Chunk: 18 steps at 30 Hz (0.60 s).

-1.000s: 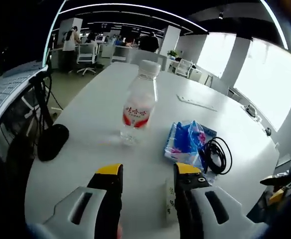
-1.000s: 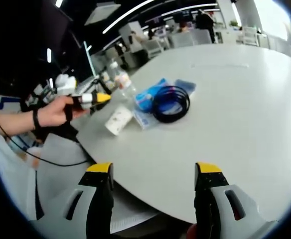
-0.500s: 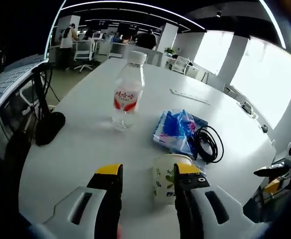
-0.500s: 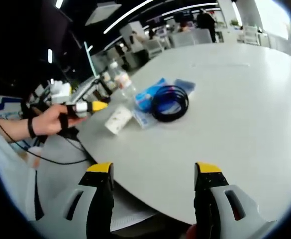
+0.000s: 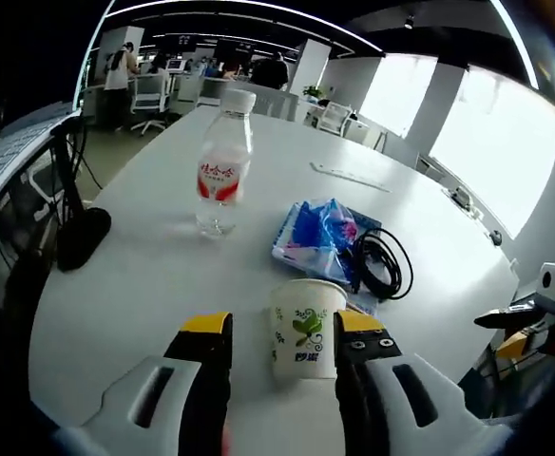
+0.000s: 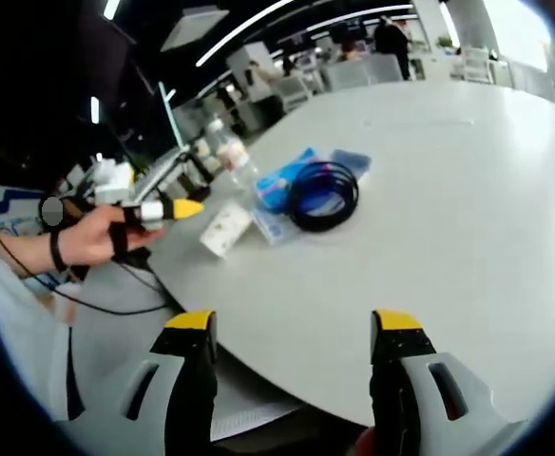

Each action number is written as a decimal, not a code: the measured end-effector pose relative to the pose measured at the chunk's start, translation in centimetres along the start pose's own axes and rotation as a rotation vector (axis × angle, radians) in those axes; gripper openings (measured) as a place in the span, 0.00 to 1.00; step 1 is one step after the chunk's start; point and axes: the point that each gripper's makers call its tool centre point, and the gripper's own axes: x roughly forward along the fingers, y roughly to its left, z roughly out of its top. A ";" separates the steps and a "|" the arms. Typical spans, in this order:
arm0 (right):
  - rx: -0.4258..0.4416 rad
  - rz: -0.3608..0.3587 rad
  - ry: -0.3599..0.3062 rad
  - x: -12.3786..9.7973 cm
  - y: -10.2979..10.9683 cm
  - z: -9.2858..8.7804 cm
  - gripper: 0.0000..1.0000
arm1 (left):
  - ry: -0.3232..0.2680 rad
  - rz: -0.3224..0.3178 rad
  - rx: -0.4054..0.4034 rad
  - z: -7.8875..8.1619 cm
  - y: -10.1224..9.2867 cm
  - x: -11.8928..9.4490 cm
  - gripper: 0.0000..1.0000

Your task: Arrange the tabletop items into an orderly group along one side of the table until the central work area is clear of visible clutter.

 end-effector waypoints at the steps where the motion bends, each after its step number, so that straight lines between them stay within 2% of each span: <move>1: 0.002 0.000 -0.001 0.0 0.0 0.0 0.64 | 0.004 -0.004 0.002 -0.1 -0.1 0.0 0.42; 9: 0.002 0.002 0.002 0.2 0.1 0.0 0.64 | 0.020 -0.011 0.005 -0.8 -0.3 -0.1 0.43; 18: 0.005 0.005 0.005 0.3 0.3 0.0 0.64 | 0.052 -0.046 -0.012 -1.7 -1.5 0.3 0.49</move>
